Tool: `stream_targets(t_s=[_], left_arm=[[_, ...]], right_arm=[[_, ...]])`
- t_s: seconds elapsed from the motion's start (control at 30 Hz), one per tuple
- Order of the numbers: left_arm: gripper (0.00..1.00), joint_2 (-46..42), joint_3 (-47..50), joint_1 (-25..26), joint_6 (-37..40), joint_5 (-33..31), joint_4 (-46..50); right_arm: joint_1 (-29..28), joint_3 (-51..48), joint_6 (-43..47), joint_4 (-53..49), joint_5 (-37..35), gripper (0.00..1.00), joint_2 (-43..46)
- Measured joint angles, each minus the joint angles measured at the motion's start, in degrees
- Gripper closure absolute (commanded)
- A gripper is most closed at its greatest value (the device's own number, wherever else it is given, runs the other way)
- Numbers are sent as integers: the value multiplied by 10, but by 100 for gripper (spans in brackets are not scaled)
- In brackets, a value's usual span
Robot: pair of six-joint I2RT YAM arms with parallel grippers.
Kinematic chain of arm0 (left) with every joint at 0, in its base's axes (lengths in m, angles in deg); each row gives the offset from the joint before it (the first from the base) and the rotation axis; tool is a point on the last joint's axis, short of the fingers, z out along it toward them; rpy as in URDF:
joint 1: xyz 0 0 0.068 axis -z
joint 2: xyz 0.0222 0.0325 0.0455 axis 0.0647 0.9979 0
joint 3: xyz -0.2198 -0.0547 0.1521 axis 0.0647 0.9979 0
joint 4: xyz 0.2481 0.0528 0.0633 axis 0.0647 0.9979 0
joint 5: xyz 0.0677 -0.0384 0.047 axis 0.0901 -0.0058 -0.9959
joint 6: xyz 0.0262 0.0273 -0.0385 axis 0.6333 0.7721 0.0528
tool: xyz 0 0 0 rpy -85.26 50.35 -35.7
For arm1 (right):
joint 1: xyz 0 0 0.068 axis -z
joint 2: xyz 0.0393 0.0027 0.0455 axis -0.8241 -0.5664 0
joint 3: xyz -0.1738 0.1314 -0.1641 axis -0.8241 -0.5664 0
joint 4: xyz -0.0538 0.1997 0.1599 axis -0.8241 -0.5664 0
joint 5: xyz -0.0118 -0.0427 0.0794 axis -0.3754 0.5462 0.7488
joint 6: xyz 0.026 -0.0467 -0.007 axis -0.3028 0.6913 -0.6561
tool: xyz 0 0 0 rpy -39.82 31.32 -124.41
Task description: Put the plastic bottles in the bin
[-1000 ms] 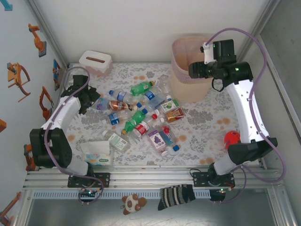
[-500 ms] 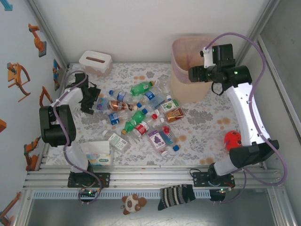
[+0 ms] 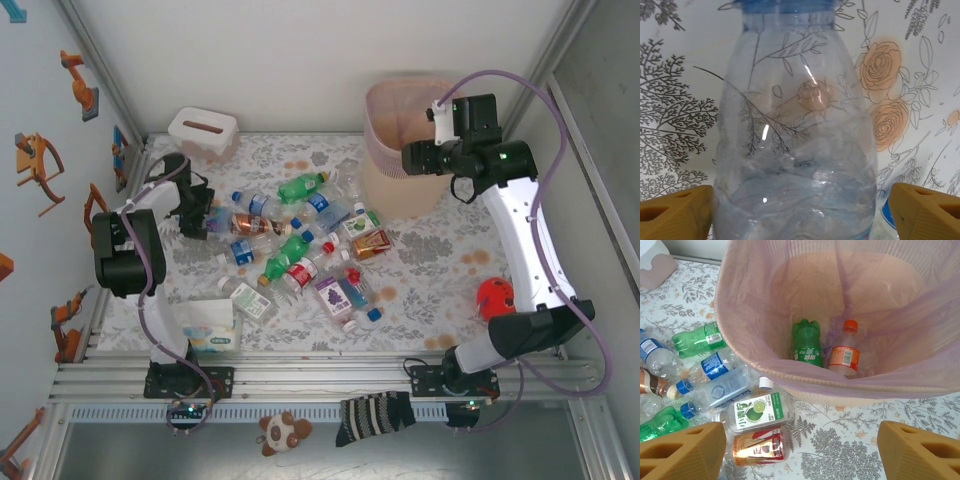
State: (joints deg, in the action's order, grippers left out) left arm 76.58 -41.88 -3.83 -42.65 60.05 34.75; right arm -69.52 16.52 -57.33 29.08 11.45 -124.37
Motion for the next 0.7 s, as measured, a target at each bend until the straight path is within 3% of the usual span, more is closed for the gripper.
stream_targets(t_s=[0.43,0.7], left_arm=[[27,-2,0,-8,-6,-8,1],[31,-57,14,-8,12,-21,-1]], right_arm=[[-3,-18,-7,1,1,23,12],[-7,-45,-17,18,25,24,44]])
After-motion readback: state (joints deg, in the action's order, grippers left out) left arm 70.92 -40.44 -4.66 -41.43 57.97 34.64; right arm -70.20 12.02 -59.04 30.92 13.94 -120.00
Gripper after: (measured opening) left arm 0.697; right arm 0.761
